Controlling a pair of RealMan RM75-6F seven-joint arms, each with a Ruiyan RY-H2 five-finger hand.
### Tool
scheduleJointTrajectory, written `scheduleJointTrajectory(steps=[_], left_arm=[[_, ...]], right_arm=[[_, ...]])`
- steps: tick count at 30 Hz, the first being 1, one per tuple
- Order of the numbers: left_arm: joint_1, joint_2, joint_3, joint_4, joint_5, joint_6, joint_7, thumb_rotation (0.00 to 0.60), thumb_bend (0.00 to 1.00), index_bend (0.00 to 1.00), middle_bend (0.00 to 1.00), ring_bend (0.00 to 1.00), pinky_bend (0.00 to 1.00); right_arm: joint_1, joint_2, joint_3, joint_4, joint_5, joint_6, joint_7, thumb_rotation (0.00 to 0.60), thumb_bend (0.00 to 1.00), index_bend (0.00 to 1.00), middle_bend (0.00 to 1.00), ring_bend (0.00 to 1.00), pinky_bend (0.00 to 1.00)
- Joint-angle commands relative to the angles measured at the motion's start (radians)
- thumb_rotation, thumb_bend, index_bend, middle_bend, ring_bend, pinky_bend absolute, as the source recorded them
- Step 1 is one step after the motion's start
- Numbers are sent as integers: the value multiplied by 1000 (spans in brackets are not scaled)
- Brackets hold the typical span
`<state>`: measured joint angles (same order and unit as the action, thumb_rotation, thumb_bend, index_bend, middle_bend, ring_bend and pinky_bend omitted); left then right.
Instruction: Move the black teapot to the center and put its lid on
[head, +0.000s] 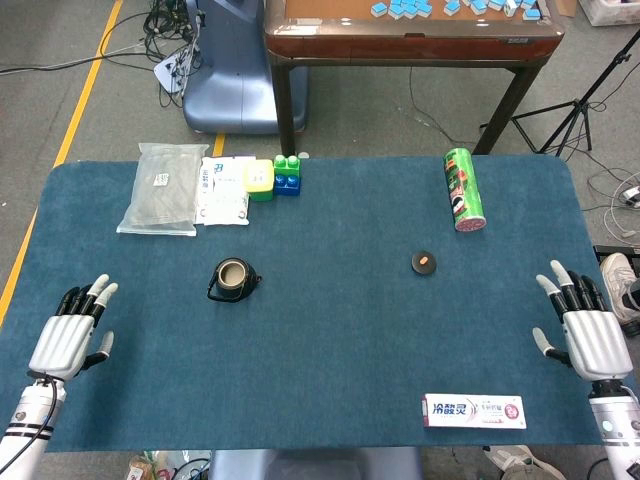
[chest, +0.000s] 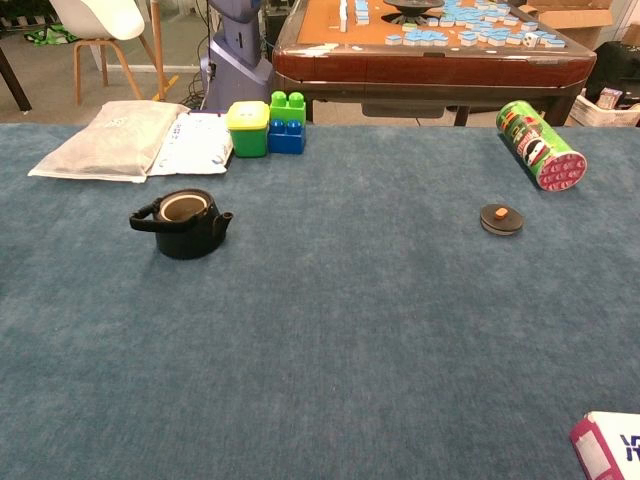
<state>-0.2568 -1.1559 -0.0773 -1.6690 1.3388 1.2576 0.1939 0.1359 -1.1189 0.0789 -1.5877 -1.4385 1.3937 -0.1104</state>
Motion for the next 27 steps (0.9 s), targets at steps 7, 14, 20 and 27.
scheduleJointTrajectory(steps=[7,14,20,27], left_arm=[[-25,11,-11,-3,-6,-29,-30,600,487,0,0,0,0],[-20,31,-3,-26,9,-12,-23,600,488,15,0,0,0],[-33,4,5,-10,11,-27,10,600,488,100,0,0,0],[-57,-27,10,-33,6,-47,81,600,488,115,0,0,0]], right_arm=[[30,29,21,-57,23,-32,-53,600,351,116,0,0,0],[53,78,32,-104,28,-68,-25,600,351,116,0,0,0],[74,120,46,-143,32,-92,21,600,351,116,0,0,0],[114,159,60,-184,66,-157,8,600,351,116,0,0,0]])
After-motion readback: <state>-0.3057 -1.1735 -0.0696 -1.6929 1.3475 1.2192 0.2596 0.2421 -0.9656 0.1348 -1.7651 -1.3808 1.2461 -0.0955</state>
